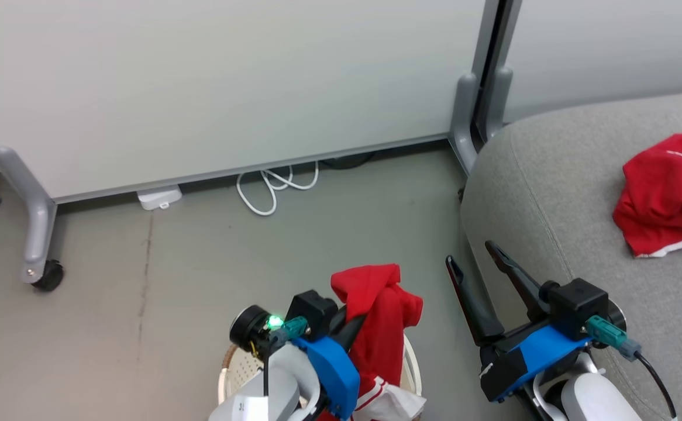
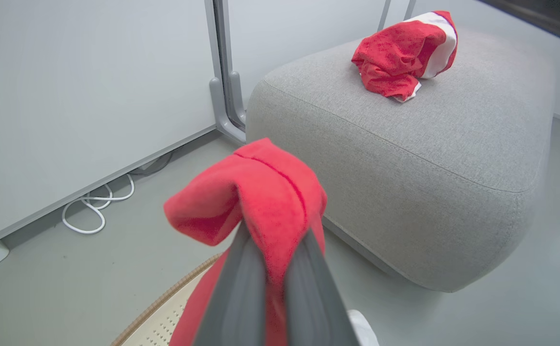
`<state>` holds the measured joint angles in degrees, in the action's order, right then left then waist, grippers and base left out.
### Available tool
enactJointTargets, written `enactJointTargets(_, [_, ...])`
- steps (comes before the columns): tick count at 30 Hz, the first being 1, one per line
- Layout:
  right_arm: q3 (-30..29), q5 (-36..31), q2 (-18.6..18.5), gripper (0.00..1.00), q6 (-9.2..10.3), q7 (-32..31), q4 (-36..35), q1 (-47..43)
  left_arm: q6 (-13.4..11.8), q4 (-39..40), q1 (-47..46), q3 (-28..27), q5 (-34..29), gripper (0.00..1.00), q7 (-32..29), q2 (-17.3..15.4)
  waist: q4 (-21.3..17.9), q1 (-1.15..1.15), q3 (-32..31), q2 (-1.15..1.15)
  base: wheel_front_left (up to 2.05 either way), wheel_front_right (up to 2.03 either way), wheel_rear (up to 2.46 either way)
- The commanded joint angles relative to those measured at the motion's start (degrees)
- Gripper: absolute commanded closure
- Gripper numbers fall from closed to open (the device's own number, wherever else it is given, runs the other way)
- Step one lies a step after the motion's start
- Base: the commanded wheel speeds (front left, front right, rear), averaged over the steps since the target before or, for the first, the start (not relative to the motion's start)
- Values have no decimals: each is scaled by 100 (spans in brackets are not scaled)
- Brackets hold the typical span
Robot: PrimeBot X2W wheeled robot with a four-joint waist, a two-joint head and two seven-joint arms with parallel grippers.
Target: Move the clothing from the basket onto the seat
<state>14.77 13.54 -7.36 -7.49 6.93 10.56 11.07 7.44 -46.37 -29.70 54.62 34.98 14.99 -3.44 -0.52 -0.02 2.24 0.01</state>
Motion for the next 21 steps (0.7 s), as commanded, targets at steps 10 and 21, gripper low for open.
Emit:
enactJointTargets(10, [92,90,-38,0,-1,-163,-108,-228,4,221,-737,-43,222,100,29,47,307,2,-280,-1,0,0,0])
enactJointTargets(21, [127,108,8,0,-1,-193,-105,-275,4,175,-1242,86,609,100,-11,55,359,2,-355,-1,0,0,0])
